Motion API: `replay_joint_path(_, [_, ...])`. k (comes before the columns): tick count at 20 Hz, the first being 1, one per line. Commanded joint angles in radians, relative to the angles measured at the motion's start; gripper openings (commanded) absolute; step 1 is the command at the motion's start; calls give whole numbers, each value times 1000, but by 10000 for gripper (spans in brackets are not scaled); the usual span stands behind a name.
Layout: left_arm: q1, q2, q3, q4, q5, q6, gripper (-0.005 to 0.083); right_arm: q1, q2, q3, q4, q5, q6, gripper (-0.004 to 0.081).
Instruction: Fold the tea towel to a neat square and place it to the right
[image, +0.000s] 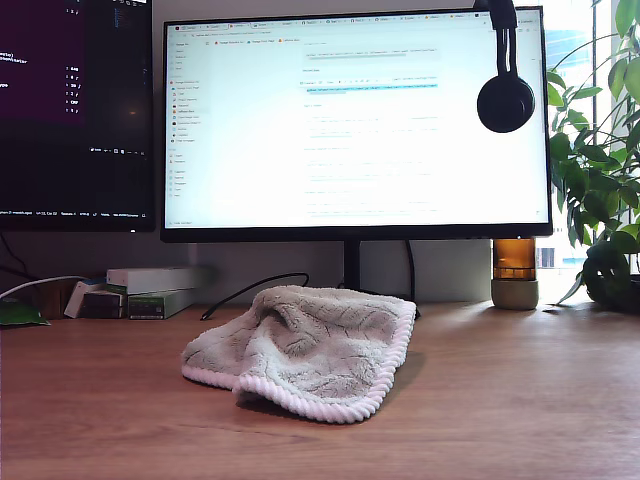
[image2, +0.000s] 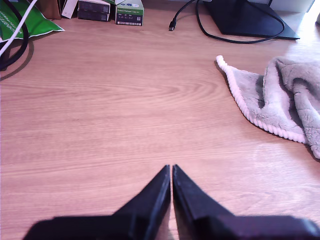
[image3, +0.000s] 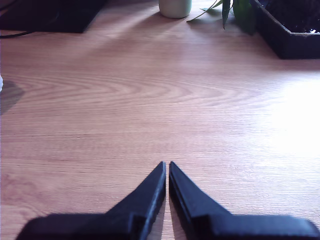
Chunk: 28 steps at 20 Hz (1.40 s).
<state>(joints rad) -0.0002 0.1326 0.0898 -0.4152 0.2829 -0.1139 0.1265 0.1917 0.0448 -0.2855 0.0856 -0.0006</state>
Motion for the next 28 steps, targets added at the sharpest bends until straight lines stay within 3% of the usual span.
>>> replay_joint_path(1, [-3,-3,-2,151,17,-10,-24,2,-1,11,113,-8,3,-11])
replay_joint_path(9, [-3,-3,-2,163,40,-11,-24,3,-1,11,114,-21,6,-11])
replay_joint_path(14, [-16,-3,-2,256,216,-64,-24,5,-1,11,120,-200,206,-11])
replay_joint_path(17, [-75,-3,-2,275,286,-71,-24,23,0,11,118,-304,238,-11])
replay_joint_path(24, [-297,13,-2,349,266,-69,-24,238,48,11,117,-318,241,-12])
replay_joint_path(28, [-427,109,-2,417,236,-64,-24,335,131,23,117,-320,344,-12])
